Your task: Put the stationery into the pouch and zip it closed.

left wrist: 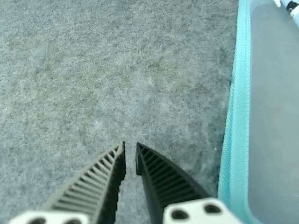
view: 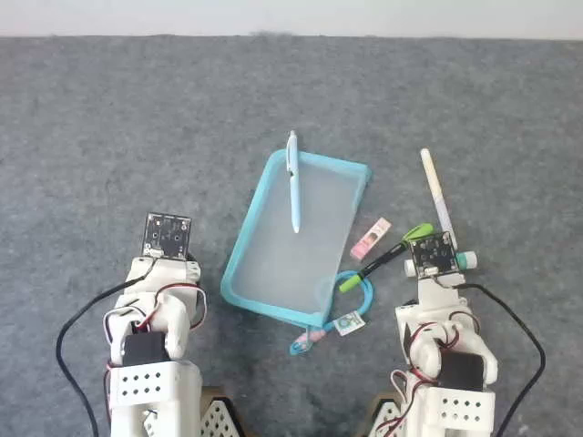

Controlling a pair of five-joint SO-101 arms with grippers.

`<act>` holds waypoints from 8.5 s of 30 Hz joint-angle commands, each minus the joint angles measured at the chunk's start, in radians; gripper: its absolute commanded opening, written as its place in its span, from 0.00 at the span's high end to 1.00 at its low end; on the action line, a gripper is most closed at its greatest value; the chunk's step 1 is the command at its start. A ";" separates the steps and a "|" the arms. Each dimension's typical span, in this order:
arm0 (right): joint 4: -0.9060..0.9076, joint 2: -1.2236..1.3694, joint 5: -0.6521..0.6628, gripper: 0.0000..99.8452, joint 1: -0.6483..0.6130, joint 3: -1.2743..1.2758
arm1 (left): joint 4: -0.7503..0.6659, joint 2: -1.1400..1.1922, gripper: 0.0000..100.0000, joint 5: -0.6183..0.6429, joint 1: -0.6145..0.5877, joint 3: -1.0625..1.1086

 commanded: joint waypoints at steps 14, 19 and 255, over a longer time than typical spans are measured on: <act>0.008 -0.019 0.014 0.97 -0.004 0.018 | -0.009 0.011 0.96 -0.008 -0.005 -0.012; 0.008 -0.019 0.014 0.97 -0.004 0.018 | -0.009 0.011 0.96 -0.008 -0.005 -0.012; -0.038 1.836 0.103 0.99 0.213 -1.505 | -0.169 0.011 0.95 0.153 -0.370 -0.094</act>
